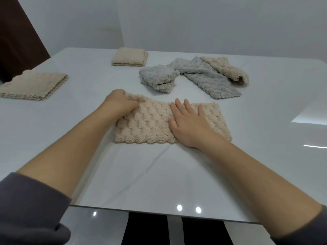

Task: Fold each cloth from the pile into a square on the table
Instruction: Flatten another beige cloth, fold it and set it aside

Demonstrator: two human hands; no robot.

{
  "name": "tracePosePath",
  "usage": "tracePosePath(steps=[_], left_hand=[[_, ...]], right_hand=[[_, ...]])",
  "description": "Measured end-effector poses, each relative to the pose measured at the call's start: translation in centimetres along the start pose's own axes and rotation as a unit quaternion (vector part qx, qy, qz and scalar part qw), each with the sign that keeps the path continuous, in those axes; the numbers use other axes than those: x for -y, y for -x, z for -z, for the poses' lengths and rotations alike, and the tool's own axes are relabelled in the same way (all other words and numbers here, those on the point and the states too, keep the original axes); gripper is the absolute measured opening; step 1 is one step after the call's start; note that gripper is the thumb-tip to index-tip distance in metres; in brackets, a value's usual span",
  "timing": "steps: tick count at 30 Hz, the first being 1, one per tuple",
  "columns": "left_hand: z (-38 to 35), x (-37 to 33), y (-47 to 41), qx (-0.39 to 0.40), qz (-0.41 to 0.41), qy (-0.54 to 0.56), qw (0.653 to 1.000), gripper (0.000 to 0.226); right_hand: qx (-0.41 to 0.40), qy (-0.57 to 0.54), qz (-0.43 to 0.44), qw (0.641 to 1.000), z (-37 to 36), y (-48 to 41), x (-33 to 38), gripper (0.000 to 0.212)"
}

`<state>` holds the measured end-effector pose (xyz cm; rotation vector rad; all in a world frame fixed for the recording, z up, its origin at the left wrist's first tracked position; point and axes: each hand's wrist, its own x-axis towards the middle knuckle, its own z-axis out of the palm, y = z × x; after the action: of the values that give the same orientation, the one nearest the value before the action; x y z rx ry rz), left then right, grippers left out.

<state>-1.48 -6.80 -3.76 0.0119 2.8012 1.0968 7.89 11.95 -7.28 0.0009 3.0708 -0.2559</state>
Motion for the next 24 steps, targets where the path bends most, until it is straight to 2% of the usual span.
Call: tracePosePath(steps=[2, 3, 6, 10, 12, 14, 16, 17, 19, 20, 21, 22, 23, 24], left_hand=[[0.7, 0.3, 0.4, 0.055, 0.069, 0.144, 0.986, 0.045], [0.8, 0.7, 0.7, 0.081, 0.089, 0.155, 0.981, 0.049], [1.0, 1.8, 1.5, 0.088, 0.093, 0.123, 0.984, 0.037], [2.3, 1.5, 2.2, 0.063, 0.076, 0.185, 0.978, 0.024], [2.8, 0.3, 2.6, 0.07, 0.083, 0.229, 0.967, 0.022], [3.0, -1.5, 3.1, 0.102, 0.085, 0.282, 0.95, 0.021], [2.8, -3.8, 3.8, 0.163, 0.069, 0.34, 0.924, 0.021], [2.4, -4.9, 4.2, 0.193, 0.058, 0.352, 0.914, 0.025], [1.0, -6.7, 5.2, 0.242, 0.035, 0.347, 0.906, 0.033], [0.1, -7.2, 5.6, 0.259, 0.025, 0.343, 0.903, 0.036], [-0.9, -7.5, 6.0, 0.269, 0.018, 0.343, 0.9, 0.037], [-1.7, -7.7, 6.4, 0.269, 0.011, 0.347, 0.898, 0.036], [-2.3, -7.6, 6.5, 0.257, 0.001, 0.353, 0.899, 0.033], [-2.8, -7.5, 6.7, 0.236, -0.014, 0.361, 0.902, 0.029]], right_hand=[[0.003, 0.0, -0.001, 1.0, 0.0, 0.0, -0.1, 0.059], [0.005, 0.001, -0.001, 1.0, 0.0, -0.1, -0.1, 0.059], [0.005, 0.002, -0.004, 1.0, 0.0, 0.0, 0.4, 0.059], [0.01, 0.0, -0.002, 1.0, -0.3, -0.1, 1.5, 0.059], [-0.005, -0.042, 0.014, 0.999, 0.2, 0.1, 1.6, 0.058], [-0.07, -0.17, 0.035, 0.982, 1.6, 0.6, 1.4, 0.051], [-0.12, -0.363, -0.006, 0.924, 3.3, 0.9, 1.1, 0.043], [-0.108, -0.475, -0.039, 0.873, 4.1, 1.0, 0.9, 0.04], [-0.037, -0.674, -0.097, 0.731, 5.3, 0.8, -0.1, 0.043], [0.002, -0.731, -0.12, 0.671, 5.8, 0.8, -0.8, 0.049], [0.033, -0.758, -0.134, 0.637, 6.2, 1.2, -1.7, 0.052], [0.051, -0.762, -0.141, 0.63, 6.3, 1.5, -2.5, 0.051], [0.057, -0.747, -0.147, 0.645, 6.3, 1.8, -3.2, 0.045], [0.04, -0.717, -0.162, 0.677, 6.0, 2.0, -4.0, 0.036]])
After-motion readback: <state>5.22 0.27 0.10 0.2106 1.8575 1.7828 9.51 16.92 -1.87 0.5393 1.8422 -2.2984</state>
